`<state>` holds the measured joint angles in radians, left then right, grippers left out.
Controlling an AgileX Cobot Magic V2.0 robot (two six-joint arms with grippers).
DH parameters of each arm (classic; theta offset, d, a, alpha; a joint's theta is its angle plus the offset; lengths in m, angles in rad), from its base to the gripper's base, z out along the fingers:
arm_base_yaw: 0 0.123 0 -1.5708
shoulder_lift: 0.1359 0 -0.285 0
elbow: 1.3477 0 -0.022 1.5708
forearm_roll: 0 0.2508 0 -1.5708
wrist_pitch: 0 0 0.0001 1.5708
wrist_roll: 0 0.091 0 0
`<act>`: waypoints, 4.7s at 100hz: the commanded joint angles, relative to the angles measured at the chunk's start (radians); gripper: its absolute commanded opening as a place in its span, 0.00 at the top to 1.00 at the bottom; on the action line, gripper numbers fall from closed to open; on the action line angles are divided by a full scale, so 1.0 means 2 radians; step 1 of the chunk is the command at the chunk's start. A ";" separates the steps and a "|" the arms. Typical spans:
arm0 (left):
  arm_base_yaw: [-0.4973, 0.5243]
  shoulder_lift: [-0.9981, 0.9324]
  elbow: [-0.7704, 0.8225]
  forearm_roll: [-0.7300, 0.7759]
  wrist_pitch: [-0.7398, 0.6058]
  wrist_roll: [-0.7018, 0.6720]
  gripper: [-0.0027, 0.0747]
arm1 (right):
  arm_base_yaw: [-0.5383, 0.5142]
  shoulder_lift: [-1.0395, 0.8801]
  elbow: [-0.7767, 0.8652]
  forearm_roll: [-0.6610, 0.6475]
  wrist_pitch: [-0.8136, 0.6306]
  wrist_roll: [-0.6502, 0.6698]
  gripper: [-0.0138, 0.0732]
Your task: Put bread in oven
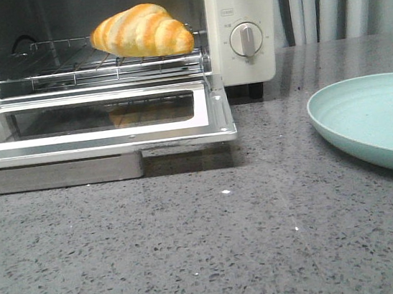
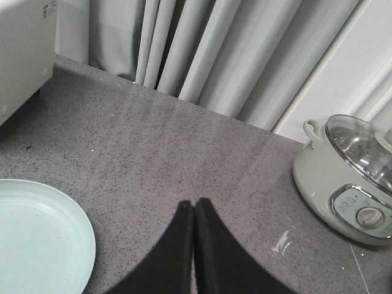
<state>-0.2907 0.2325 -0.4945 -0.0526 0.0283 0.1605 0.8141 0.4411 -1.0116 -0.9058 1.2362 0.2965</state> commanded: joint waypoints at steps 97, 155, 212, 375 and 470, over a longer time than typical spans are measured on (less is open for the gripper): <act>0.086 -0.044 0.002 -0.162 0.143 -0.006 0.99 | 0.000 -0.001 0.019 0.002 -0.017 0.015 0.89; 0.086 -0.044 0.002 -0.162 0.143 -0.006 0.99 | 0.000 -0.022 0.019 -0.029 -0.012 0.015 0.89; 0.086 -0.044 0.002 -0.162 0.143 -0.006 0.99 | -0.089 -0.235 0.216 0.078 -0.332 0.015 0.89; 0.086 -0.043 0.002 -0.162 0.143 -0.006 0.99 | -0.341 -0.237 0.518 0.482 -0.660 -0.245 0.89; 0.086 -0.043 0.002 -0.162 0.143 -0.006 0.99 | -0.350 -0.237 0.518 0.426 -0.637 -0.169 0.89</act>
<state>-0.1217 0.1335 -0.4656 -0.3607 0.3874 0.1585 0.1348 -0.0139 0.0159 -0.0686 0.0229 -0.0319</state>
